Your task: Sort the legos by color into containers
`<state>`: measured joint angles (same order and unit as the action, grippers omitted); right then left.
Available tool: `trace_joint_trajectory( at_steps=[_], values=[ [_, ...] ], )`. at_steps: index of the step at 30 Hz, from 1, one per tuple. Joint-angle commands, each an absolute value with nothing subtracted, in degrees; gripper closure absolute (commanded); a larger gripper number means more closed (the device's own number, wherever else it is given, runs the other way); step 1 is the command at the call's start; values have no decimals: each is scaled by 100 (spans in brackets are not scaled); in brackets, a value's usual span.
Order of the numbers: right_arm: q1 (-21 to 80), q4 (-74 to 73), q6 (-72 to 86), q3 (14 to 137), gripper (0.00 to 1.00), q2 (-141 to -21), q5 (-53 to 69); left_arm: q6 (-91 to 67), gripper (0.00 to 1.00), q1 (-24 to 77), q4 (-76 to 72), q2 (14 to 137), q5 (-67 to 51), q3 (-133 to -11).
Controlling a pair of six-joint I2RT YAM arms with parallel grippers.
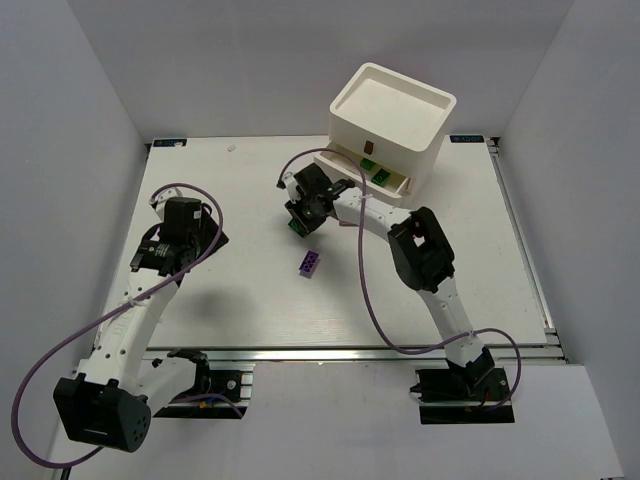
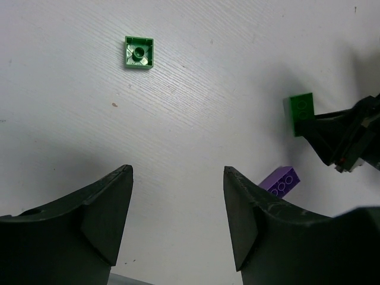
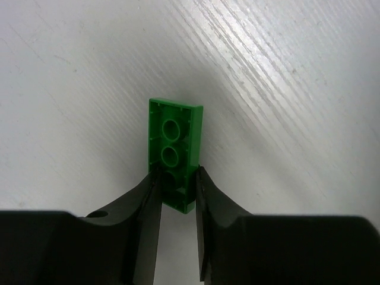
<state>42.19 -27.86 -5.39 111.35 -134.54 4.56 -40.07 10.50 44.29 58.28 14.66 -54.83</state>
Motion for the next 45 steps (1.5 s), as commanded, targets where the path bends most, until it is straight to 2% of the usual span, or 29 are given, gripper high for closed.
trace_joint_trajectory(
  at_steps=[1,9,15,21,22,23,28,29,32,33,37,40,41,43,44,45],
  values=[
    [4070,-2209,-895,10917,100,-12483,633,-3990,28,1055,4289,5748,1573,-5362],
    [3718,-2083,-1634,10837,100,-11321,28,-4034,28,1055,3789,5950,1424,-4966],
    [3376,-2083,-2047,10705,100,-11074,-903,-4061,28,1055,3507,6047,1336,-4808],
    [3103,-2013,-2504,10626,99,-11074,-1292,-4148,28,1055,3305,6091,1257,-4667],
    [3076,-1995,-2574,10591,96,-11092,-1335,-4166,28,1055,3261,6100,1248,-4658],
    [3067,-1960,-2645,10547,85,-11127,-1406,-4175,28,1055,3243,6100,1239,-4641],
    [3015,-2065,-2900,10722,54,-11355,-1573,-4271,28,1055,3217,6073,1213,-4597],
    [3006,-2109,-2918,10757,44,-11390,-1565,-4280,28,1055,3217,6030,1213,-4588],
    [3006,-2162,-2971,10775,33,-11400,-1521,-4350,28,1055,3243,5924,1222,-4527],
    [2997,-2153,-2979,10775,32,-11391,-1529,-4385,28,1055,3261,5898,1230,-4483],
    [2962,-2206,-2971,10784,32,-11391,-1547,-4491,28,1055,3287,5766,1239,-4403],
    [2945,-2250,-2839,10828,43,-11277,-1372,-4517,29,1055,3296,5722,1248,-4368],
    [2927,-2285,-2734,10828,54,-11146,-1032,-4544,34,1055,3296,5722,1292,-4368],
    [2918,-2320,-2751,10732,66,-10822,-504,-4561,44,1055,3243,5835,1336,-4412],
    [2883,-2312,-2760,10627,75,-10663,178,-4562,57,1055,3243,5923,1388,-4447],
    [2865,-2216,-2803,10495,79,-10522,489,-4544,62,1055,3278,6028,1432,-4517]
  ],
)
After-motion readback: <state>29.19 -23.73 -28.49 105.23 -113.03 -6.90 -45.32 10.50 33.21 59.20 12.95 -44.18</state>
